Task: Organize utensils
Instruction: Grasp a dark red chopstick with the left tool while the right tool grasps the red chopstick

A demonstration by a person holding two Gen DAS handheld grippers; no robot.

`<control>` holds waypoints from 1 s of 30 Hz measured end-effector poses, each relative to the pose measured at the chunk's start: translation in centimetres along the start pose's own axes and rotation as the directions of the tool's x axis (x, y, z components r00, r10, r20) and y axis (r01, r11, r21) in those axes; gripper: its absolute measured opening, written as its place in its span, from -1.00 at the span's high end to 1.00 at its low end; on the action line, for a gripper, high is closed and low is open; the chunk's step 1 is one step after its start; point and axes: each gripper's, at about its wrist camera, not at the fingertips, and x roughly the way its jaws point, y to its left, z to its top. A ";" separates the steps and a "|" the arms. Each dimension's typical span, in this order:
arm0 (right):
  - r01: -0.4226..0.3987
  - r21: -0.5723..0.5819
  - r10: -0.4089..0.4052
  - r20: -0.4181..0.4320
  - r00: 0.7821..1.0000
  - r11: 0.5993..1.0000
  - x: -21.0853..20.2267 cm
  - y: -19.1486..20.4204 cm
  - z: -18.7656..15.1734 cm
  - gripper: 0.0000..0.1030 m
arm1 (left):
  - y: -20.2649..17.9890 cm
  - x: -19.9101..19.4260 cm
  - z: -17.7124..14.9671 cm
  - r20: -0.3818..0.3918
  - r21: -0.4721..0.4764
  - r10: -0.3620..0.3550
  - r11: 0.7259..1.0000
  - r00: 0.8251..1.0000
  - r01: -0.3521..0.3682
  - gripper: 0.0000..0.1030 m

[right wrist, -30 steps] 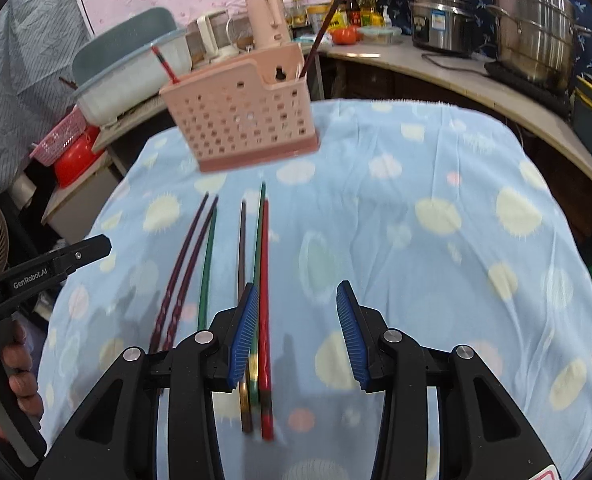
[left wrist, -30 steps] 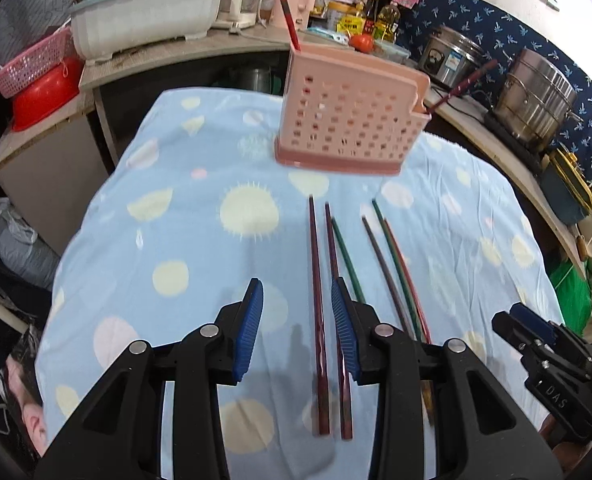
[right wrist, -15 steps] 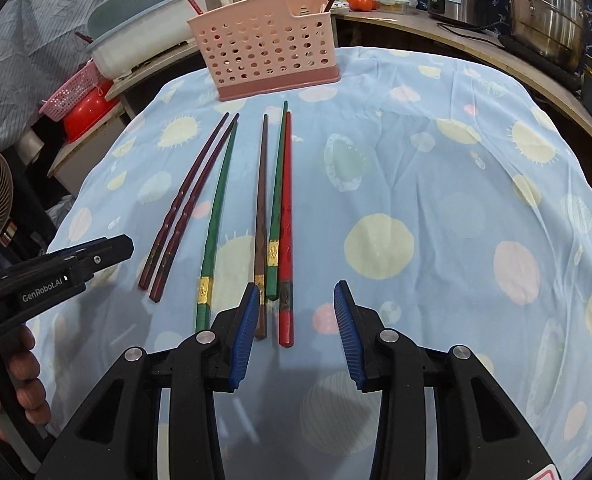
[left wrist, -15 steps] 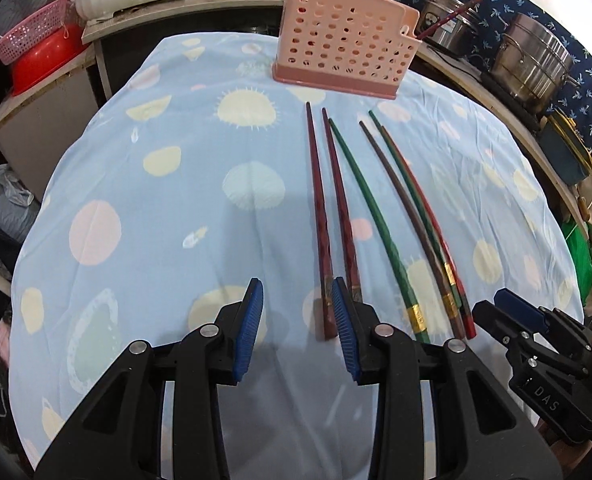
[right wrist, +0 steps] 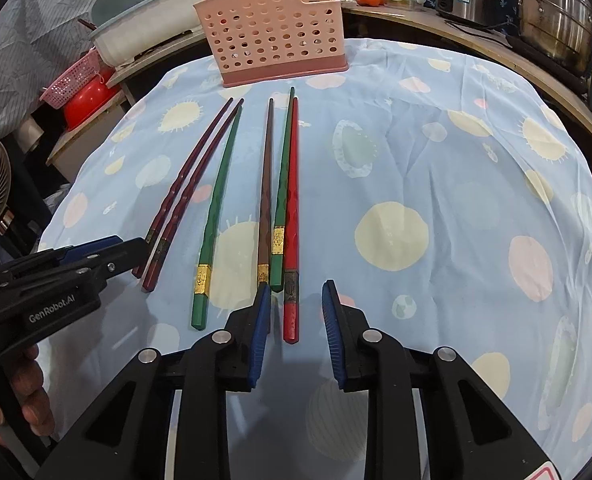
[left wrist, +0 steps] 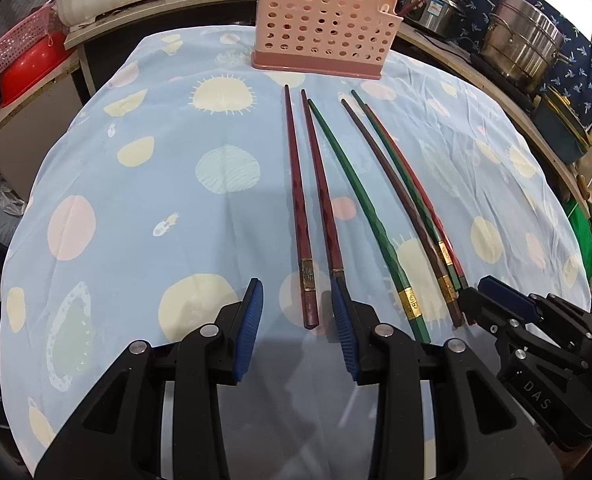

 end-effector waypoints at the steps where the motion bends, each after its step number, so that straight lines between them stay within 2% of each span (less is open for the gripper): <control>1: 0.002 -0.001 -0.002 0.000 1.000 1.000 0.0 0.0 0.0 0.62 | -0.1 0.1 -0.1 0.000 0.003 0.002 1.000 1.000 -0.002 0.35; 4: 0.004 0.001 -0.004 -0.016 1.000 1.000 0.4 -0.1 -0.1 0.73 | -0.1 0.2 -0.1 0.004 0.011 0.004 1.000 1.000 -0.004 0.36; 14: 0.013 -0.003 -0.013 -0.010 1.000 1.000 0.5 0.0 -0.2 0.79 | 0.1 0.6 -0.1 0.022 0.009 -0.009 1.000 1.000 0.009 0.36; 15: 0.012 -0.002 -0.012 -0.010 1.000 1.000 0.5 0.0 -0.2 0.79 | 0.2 0.6 -0.1 0.024 0.004 -0.010 1.000 1.000 0.010 0.39; 17: 0.012 -0.002 -0.012 -0.010 1.000 1.000 0.5 0.0 -0.2 0.79 | 0.5 0.8 -0.1 0.025 -0.004 0.001 1.000 1.000 -0.001 0.64; 18: 0.012 -0.001 -0.012 -0.010 1.000 1.000 0.5 0.0 -0.2 0.79 | 0.7 0.8 0.0 0.028 -0.010 0.000 1.000 1.000 0.000 0.67; 20: 0.011 0.000 -0.011 -0.009 1.000 1.000 0.5 -0.1 -0.2 0.79 | 1.1 0.8 0.0 0.025 -0.023 -0.015 1.000 1.000 0.016 0.70; 30: 0.014 -0.004 -0.014 -0.008 1.000 1.000 0.4 -0.1 -0.2 0.79 | 0.3 0.9 -0.1 0.048 0.009 0.022 1.000 0.999 -0.022 0.71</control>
